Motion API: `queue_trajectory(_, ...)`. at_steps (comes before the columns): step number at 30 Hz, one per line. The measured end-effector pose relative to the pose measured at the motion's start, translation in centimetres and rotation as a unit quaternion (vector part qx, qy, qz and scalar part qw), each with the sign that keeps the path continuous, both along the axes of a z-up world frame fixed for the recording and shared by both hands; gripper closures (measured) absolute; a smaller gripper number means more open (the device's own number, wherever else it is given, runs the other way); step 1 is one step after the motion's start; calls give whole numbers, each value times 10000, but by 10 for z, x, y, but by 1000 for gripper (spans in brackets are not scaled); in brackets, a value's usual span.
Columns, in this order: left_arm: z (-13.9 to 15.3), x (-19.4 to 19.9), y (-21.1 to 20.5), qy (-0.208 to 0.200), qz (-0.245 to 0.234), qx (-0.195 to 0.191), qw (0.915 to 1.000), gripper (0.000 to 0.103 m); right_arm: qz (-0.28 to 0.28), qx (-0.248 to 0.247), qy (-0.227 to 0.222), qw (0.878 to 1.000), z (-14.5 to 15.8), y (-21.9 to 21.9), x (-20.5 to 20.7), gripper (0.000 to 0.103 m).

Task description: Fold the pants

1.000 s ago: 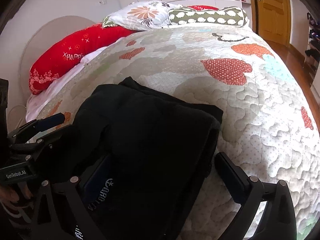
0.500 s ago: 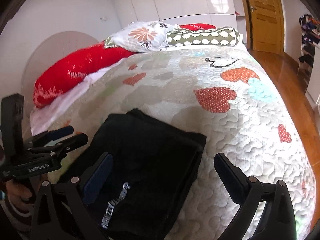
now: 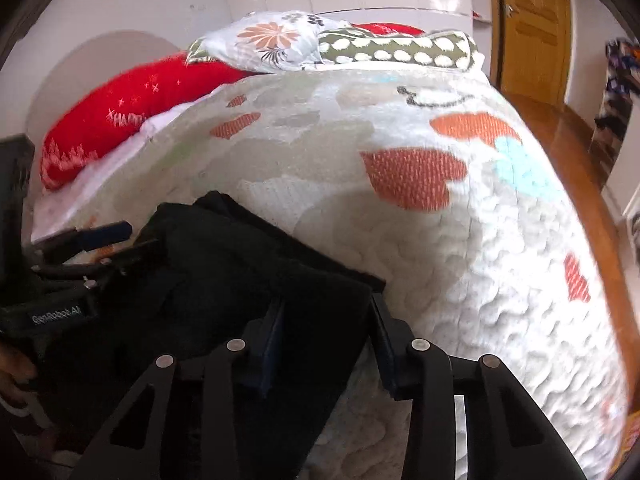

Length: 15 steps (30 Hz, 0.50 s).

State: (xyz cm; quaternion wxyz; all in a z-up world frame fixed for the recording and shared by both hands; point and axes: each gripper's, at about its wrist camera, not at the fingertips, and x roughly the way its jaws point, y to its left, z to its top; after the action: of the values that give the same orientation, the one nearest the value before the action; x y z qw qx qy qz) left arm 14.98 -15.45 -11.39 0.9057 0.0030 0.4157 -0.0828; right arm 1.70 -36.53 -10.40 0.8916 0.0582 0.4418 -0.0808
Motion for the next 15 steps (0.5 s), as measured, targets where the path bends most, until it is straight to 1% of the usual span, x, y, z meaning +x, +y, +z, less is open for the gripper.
queue_trajectory(1, 1, -1, 3, 12, -20, -44, 10000, 25, -76, 219, -70, 9997, 3, -4, -4, 58)
queue_trajectory(2, 2, -2, 6, 55, -29, -107, 9999, 25, -145, 366, -104, 9992, 6, -7, -9, 51)
queue_trajectory(3, 4, -4, 11, 89, -21, -188, 9998, 25, -184, 442, -105, 9988, 9, -9, -12, 47)
queue_trajectory(5, 10, -10, 18, 70, 3, -304, 9995, 25, -192, 696, -109, 9973, 15, -11, -23, 44)
queue_trajectory(6, 12, -12, 21, 60, 2, -363, 9993, 24, -156, 793, -116, 9967, 17, -10, -26, 40)
queue_trajectory(7, 13, -16, 24, 80, -24, -487, 9988, 24, -125, 901, -110, 9958, 17, -10, -30, 31)
queue_trajectory(8, 14, -19, 28, 151, -64, -631, 9979, 24, -106, 987, -93, 9950, 17, -10, -33, 26)
queue_trajectory(11, 15, -26, 35, 247, -145, -869, 9958, 24, 28, 1271, -33, 9919, 13, -8, -43, 26)
queue_trajectory(15, 16, -29, 40, 266, -209, -918, 9952, 24, 133, 1458, -22, 9892, 3, -5, -49, 26)
